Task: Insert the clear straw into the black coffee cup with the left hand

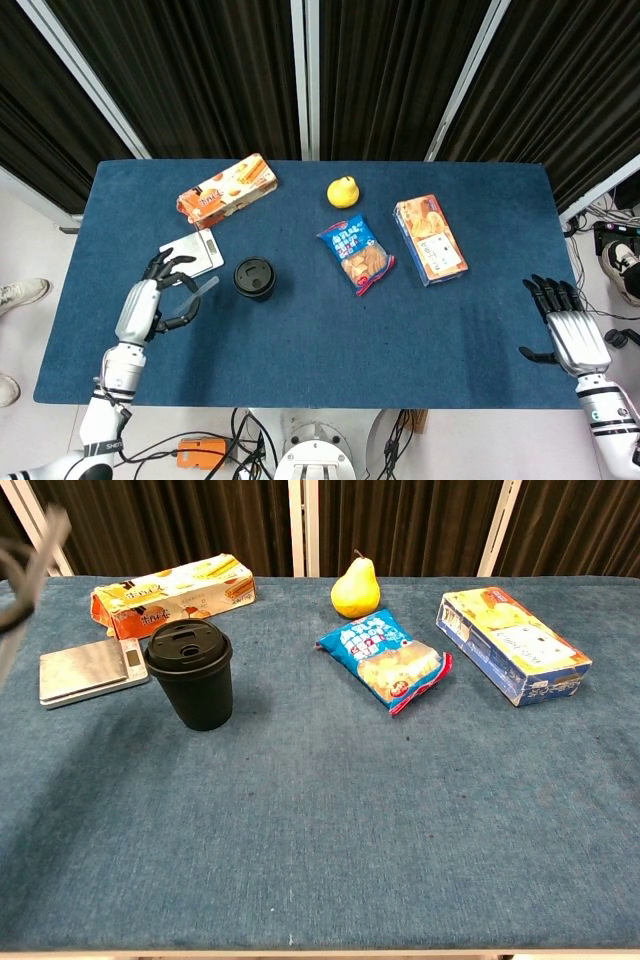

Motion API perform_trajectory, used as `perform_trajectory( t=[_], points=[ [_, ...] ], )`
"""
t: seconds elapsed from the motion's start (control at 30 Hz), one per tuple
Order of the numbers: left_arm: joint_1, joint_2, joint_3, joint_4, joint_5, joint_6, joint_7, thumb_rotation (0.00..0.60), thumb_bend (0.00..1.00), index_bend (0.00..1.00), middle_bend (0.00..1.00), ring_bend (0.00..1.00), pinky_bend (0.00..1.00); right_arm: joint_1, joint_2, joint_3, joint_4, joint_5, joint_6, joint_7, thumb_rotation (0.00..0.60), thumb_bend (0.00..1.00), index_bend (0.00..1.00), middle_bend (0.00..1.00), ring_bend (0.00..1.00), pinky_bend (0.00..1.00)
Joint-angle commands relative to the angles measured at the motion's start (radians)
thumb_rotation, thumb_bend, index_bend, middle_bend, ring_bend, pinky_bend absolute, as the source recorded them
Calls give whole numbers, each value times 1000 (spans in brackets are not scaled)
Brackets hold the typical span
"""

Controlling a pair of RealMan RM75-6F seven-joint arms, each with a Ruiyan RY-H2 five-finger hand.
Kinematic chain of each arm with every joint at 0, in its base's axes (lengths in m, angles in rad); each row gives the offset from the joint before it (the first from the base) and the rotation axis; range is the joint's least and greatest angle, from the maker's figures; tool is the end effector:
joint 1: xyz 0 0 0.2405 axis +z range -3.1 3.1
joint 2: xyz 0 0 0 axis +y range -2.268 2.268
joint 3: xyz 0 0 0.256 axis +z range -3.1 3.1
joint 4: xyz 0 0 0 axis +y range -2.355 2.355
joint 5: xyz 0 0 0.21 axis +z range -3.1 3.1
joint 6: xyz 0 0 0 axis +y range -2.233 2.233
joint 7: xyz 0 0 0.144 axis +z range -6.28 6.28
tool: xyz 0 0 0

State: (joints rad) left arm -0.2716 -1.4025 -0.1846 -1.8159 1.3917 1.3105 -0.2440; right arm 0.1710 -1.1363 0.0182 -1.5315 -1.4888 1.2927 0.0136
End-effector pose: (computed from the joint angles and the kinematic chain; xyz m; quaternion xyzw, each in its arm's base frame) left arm -0.1957 0.2410 0.0640 -0.4681 -0.5721 -0.5788 0.3444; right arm -0.3257 -0.2009 0.1337 0.6530 -0.4121 0.3273 0.5446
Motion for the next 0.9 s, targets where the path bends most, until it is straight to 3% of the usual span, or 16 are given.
perform_trajectory(
  t=[0.03, 0.2, 0.5, 0.9],
  points=[
    [-46, -14, -85, -50, -1, -26, -276, 600, 379, 579, 221, 0, 0, -3, -3, -2, 0, 7, -2, -5, 600, 196, 0, 83, 0, 12],
    [-96, -75, -145, -45, -57, -71, -457, 600, 388, 568, 220, 0, 0, -6, 3, 0, -7, 13, 4, -10, 600, 195, 0, 83, 0, 12],
    [-179, -231, -185, 87, -107, -66, -399, 600, 388, 565, 220, 0, 0, -7, 7, 3, -15, 24, 1, -16, 600, 195, 0, 83, 0, 12],
    [-207, -311, -163, 194, -124, -63, -341, 600, 388, 565, 220, 0, 0, -7, 7, 4, -13, 32, -3, -12, 600, 196, 0, 83, 0, 12]
  ],
)
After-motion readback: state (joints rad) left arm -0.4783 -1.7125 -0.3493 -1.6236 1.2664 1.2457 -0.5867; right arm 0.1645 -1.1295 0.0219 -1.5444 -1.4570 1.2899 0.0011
